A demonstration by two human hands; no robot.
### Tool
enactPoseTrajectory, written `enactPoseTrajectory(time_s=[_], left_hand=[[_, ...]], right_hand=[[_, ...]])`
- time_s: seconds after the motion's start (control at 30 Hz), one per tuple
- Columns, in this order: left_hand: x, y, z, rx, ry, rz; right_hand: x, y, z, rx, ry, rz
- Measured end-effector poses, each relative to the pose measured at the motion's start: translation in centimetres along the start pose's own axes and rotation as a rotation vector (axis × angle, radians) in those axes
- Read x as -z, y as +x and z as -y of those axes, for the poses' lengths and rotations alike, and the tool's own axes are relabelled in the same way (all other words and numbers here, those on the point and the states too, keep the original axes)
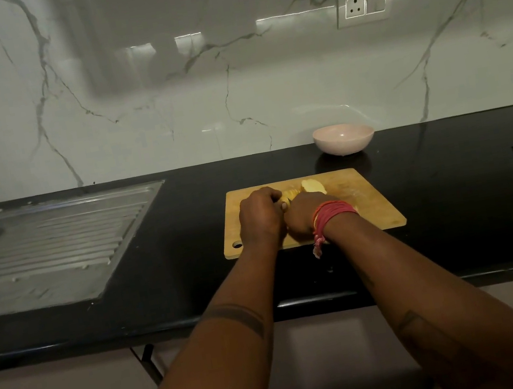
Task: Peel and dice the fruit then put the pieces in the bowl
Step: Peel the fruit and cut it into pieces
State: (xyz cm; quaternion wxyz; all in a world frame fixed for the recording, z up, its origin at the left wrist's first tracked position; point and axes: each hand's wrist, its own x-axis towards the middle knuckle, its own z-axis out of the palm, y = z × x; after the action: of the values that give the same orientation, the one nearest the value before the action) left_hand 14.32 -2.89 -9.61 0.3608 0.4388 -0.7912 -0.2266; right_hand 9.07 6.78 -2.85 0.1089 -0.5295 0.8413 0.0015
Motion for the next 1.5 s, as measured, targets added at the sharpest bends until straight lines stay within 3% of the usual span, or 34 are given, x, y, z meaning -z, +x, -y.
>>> enactPoseTrajectory(time_s=[0.1, 0.47, 0.7, 1.17, 1.5], left_hand=[[-0.1, 0.1, 0.0, 0.008, -0.003, -0.004], [-0.1, -0.2, -0.4, 0.033, -0.012, -0.013], [0.0, 0.0, -0.3, 0.048, -0.015, 0.001], [0.0, 0.0, 0.0, -0.015, 0.001, -0.003], [-0.2, 0.0, 0.2, -0.04, 0.023, -0.019]], right_hand=[[0.1, -0.2, -0.2, 0.039, 0.012, 0.027], [-1.4, -3.3, -2.3, -0.121, 0.194, 0.023], [0.1, -4.1, -2.5, -0.092, 0.24, -0.075], [0.2, -0.3, -0.7, -0.051, 0.257, -0.09], [0.6, -0.6, -0.4, 0.066, 0.096, -0.016]])
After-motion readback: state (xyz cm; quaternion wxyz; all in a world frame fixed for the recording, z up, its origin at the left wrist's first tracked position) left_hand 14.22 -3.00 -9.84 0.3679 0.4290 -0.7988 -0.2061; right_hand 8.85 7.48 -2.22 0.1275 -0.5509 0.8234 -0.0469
